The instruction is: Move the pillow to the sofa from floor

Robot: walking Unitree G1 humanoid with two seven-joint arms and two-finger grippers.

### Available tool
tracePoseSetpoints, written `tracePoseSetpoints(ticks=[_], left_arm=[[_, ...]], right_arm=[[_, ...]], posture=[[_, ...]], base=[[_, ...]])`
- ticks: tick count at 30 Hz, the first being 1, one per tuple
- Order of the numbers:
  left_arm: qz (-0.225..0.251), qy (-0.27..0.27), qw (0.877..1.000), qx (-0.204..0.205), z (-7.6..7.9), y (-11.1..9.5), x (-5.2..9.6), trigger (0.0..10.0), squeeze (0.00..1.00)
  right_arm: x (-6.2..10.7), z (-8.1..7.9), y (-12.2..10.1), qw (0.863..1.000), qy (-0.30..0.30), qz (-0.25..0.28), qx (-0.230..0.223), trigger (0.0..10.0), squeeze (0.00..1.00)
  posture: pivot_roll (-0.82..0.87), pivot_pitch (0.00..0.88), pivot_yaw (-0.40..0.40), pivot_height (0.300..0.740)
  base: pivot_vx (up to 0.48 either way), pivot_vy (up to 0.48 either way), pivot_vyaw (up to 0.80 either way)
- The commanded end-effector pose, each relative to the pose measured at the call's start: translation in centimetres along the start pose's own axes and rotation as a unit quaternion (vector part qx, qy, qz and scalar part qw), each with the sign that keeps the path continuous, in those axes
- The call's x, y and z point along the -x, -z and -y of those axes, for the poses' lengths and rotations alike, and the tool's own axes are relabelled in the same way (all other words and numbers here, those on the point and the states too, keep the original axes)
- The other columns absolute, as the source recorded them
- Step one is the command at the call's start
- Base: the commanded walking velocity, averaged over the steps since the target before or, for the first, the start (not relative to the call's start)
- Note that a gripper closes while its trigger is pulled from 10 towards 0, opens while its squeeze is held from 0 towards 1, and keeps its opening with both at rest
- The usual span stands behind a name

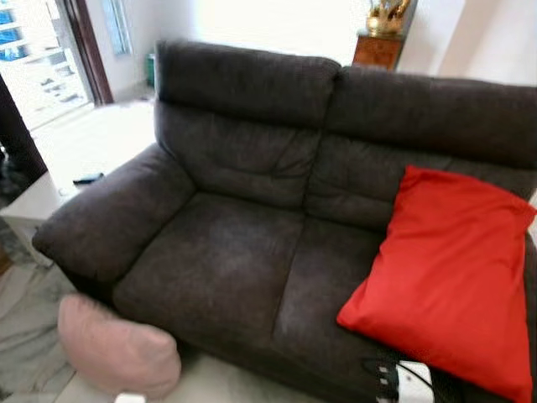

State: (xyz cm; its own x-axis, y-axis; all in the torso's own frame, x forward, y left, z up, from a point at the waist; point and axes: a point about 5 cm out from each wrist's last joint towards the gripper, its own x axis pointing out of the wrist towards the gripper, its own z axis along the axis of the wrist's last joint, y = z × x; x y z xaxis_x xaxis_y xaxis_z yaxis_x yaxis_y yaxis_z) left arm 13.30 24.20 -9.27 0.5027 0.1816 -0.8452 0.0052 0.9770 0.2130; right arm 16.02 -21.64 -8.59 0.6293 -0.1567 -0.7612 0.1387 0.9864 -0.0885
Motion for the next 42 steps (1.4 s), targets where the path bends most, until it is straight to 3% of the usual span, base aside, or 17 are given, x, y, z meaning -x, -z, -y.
tracePoseSetpoints(ticks=[1,16,21,24,42], left_arm=[[0.001,0.01,1.0,-0.001,0.8,-0.4,-0.1,10.0,0.0],[-0.004,0.013,1.0,-0.005,0.7,-0.3,-0.1,10.0,0.0],[-0.001,0.016,1.0,-0.009,0.8,-0.7,-0.2,10.0,0.0],[0.002,0.016,1.0,-0.01,0.8,-0.9,-0.2,10.0,0.0],[0.004,0.01,1.0,-0.016,-0.1,-1.0,-0.2,10.0,0.0]], right_arm=[[0.0,-0.3,0.0,1.0,0.002,-0.007,0.002,10.0,0.0],[0.1,0.6,0.7,1.0,0.004,-0.025,0.007,10.0,0.0],[0.9,0.8,3.7,0.992,0.004,-0.116,0.041,10.0,0.0],[1.1,0.7,4.2,0.99,-0.001,-0.128,0.052,10.0,0.0],[0.8,0.0,3.6,0.993,-0.009,-0.112,0.031,10.0,0.0]], posture=[[0.0,0.0,-0.018,0.74],[0.0,0.0,-0.021,0.74],[-0.02,0.0,-0.007,0.74],[-0.02,0.0,-0.005,0.74],[-0.01,0.0,0.03,0.74]], base=[[0.0,0.337,0.0],[0.0,0.336,0.0],[0.0,0.336,0.0],[0.0,0.336,0.0],[0.0,0.335,0.0]])
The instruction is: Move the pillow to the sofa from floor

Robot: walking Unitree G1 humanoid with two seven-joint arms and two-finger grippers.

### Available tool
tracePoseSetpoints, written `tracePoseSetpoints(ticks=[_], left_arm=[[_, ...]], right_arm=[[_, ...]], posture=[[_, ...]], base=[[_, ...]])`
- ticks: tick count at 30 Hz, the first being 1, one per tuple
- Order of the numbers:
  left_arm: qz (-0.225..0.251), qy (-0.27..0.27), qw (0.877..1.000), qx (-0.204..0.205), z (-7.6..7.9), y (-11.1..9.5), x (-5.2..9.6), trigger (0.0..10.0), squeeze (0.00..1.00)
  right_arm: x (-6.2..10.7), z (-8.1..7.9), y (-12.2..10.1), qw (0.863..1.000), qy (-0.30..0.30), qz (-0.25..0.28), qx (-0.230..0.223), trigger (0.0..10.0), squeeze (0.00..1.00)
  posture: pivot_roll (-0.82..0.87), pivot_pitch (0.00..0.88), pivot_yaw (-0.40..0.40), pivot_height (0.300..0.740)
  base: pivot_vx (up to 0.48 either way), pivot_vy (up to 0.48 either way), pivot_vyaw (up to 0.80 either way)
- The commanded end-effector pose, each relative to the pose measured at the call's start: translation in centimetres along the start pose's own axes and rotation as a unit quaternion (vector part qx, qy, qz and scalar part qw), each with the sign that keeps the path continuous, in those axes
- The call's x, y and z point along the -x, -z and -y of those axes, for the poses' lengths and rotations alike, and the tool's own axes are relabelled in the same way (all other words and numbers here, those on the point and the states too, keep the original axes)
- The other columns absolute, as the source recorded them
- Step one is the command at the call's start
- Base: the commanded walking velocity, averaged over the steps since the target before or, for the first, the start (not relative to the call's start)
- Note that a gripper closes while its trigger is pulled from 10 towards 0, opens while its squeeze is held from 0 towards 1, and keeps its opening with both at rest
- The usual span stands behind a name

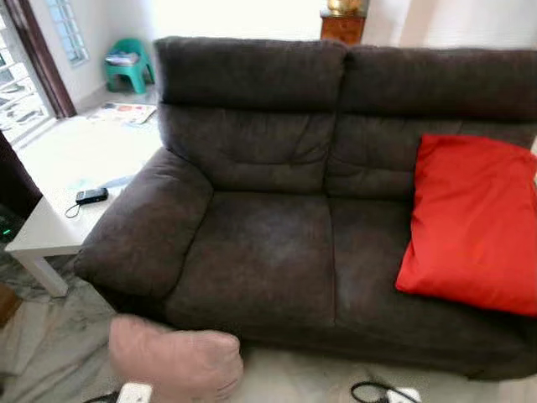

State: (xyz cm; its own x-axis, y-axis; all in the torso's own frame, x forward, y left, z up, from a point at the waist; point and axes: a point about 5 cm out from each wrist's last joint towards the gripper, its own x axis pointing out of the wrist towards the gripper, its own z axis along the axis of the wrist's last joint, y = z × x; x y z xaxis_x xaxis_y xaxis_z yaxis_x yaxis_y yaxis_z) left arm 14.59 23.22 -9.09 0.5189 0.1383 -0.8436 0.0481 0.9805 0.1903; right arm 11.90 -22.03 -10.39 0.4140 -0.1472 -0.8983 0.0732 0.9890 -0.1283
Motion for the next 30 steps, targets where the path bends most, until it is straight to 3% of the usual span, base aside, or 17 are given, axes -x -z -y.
tracePoseSetpoints(ticks=[1,9,15,20,30], left_arm=[[-0.007,-0.01,1.0,-0.004,-1.0,0.3,0.1,10.0,0.0],[-0.008,-0.017,1.0,-0.007,-1.7,0.3,0.2,10.0,0.0],[-0.001,-0.007,1.0,-0.01,-1.1,-0.3,0.0,10.0,0.0],[0.005,-0.004,1.0,-0.005,-0.8,-0.7,-0.1,10.0,0.0],[0.005,-0.002,1.0,0.005,-0.8,-0.7,-0.1,10.0,0.0]], right_arm=[[-0.1,-0.7,-0.8,1.0,-0.009,0.016,-0.006,10.0,0.0],[-0.1,-1.4,-1.0,0.999,-0.023,0.018,0.021,10.0,0.0],[-0.2,-0.7,-1.2,1.0,0.001,0.017,-0.01,10.0,0.0],[-0.2,-0.7,-1.3,1.0,0.001,0.013,0.007,10.0,0.0],[-0.2,-0.5,-1.5,1.0,-0.003,0.022,0.008,10.0,0.0]], posture=[[-0.01,0.0,0.03,0.74],[-0.05,0.0,0.04,0.74],[-0.04,0.0,0.052,0.74],[-0.03,0.0,0.029,0.74],[-0.03,0.0,0.02,0.74]], base=[[0.0,0.337,0.0],[0.0,0.336,0.0],[0.0,0.337,0.0],[0.0,0.334,-0.74],[0.0,0.335,0.0]])
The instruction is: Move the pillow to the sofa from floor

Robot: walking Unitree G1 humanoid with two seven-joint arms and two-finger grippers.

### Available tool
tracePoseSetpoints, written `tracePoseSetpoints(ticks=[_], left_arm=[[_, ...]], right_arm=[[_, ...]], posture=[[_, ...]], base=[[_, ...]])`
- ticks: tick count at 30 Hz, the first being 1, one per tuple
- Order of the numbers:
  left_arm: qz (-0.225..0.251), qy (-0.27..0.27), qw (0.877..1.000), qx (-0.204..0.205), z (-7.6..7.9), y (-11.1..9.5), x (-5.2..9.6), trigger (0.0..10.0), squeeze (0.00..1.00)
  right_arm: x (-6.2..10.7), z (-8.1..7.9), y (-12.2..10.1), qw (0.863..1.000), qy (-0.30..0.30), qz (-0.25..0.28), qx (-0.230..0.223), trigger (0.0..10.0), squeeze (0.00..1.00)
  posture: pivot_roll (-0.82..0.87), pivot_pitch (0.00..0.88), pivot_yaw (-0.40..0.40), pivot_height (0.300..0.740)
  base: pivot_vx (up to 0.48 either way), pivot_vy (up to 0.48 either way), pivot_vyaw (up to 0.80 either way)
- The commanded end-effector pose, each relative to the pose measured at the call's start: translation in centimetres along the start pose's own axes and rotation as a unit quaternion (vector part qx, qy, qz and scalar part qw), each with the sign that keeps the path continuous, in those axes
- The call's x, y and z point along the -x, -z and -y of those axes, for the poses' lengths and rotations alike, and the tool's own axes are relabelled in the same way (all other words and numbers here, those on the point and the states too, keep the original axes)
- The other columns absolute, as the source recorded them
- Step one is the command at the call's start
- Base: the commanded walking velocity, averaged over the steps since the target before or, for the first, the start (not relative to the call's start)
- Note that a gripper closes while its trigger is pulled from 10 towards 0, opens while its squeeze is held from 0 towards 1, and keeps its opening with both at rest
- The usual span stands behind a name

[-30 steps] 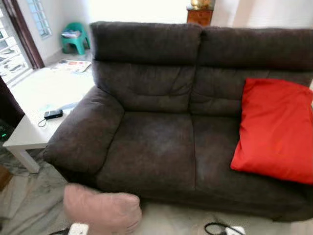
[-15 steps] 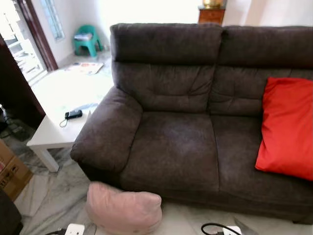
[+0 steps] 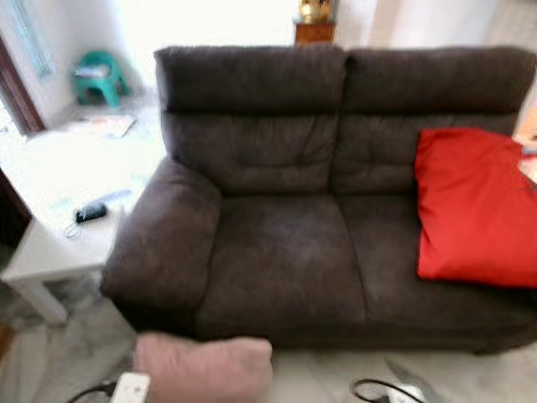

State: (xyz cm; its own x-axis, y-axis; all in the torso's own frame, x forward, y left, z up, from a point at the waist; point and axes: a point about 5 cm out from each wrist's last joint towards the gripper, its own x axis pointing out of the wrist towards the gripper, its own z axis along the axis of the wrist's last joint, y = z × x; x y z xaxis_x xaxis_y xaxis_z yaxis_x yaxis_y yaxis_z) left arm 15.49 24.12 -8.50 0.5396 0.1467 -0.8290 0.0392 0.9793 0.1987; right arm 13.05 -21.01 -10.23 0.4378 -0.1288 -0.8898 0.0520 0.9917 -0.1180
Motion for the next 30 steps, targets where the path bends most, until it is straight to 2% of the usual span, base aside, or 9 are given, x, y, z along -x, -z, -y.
tracePoseSetpoints(ticks=[1,24,30], left_arm=[[-0.007,0.005,1.0,0.004,0.35,0.3,0.02,10.0,0.0],[-0.009,0.012,1.0,0.006,1.3,0.6,0.04,10.0,0.0],[-0.007,0.011,1.0,0.004,1.3,0.51,0.02,10.0,0.0]], right_arm=[[0.0,0.53,-0.38,1.0,0.005,0.01,-0.001,10.0,0.0],[0.02,0.59,-0.12,1.0,0.008,0.004,0.005,10.0,0.0],[0.02,0.62,-0.15,1.0,0.01,0.004,0.006,10.0,0.0]], posture=[[-0.03,0.0,0.02,0.74],[-0.03,0.0,0.013,0.74],[-0.03,0.0,0.015,0.74]], base=[[0.0,0.337,0.0],[0.0,0.335,0.0],[0.0,0.167,-0.53]])
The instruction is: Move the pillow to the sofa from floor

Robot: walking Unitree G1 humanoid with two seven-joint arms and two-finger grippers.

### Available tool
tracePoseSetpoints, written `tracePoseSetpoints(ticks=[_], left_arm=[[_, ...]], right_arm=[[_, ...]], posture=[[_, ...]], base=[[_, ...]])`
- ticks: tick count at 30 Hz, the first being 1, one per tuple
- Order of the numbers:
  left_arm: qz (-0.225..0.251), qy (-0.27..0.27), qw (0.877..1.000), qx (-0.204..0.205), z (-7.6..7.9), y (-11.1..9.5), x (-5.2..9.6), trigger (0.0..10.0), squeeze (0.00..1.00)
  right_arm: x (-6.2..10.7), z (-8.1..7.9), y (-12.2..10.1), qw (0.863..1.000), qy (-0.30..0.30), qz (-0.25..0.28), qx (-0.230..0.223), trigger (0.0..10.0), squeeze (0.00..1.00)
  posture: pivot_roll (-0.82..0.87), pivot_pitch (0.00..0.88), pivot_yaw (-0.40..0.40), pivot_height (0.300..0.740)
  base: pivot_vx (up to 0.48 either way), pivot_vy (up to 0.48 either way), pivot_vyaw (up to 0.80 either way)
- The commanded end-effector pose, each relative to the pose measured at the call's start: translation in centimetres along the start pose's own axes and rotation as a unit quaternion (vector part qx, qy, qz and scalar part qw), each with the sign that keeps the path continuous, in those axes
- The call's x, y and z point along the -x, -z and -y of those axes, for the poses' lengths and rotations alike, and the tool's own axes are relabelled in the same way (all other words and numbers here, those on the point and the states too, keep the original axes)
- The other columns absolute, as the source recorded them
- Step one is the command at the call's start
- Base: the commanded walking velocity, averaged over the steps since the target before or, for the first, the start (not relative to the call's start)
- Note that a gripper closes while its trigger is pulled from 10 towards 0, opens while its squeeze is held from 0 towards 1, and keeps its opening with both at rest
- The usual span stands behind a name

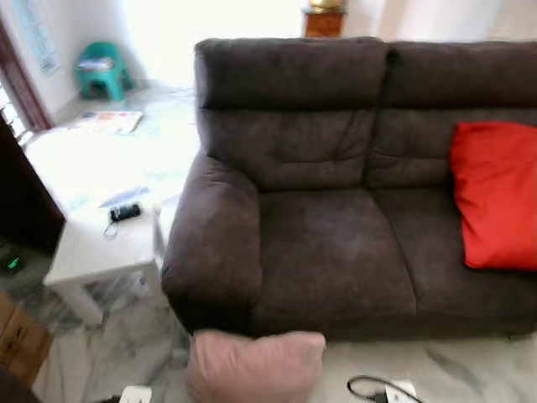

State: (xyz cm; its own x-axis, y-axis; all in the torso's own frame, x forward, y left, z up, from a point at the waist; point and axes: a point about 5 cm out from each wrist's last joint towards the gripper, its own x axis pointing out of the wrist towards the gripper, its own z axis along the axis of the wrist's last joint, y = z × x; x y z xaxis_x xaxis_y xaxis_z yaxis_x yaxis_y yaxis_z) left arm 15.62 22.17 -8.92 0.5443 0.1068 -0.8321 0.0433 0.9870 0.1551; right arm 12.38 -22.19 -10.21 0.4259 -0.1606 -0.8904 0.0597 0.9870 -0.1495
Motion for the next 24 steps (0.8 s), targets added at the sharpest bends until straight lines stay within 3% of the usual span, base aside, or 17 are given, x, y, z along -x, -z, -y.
tracePoseSetpoints(ticks=[1,24], left_arm=[[-0.01,-0.009,1.0,-0.006,-0.7,0.65,0.18,10.0,0.0],[-0.003,-0.006,1.0,0.002,-0.3,0.73,0.21,10.0,0.0]], right_arm=[[-0.12,-0.59,-0.76,1.0,-0.007,0.01,0.003,10.0,0.0],[-0.09,-0.84,-0.93,0.999,-0.024,0.022,0.002,10.0,0.0]], posture=[[-0.03,0.0,0.014,0.74],[-0.02,0.0,0.007,0.74]], base=[[0.0,0.0,0.0],[0.0,0.0,0.0]])
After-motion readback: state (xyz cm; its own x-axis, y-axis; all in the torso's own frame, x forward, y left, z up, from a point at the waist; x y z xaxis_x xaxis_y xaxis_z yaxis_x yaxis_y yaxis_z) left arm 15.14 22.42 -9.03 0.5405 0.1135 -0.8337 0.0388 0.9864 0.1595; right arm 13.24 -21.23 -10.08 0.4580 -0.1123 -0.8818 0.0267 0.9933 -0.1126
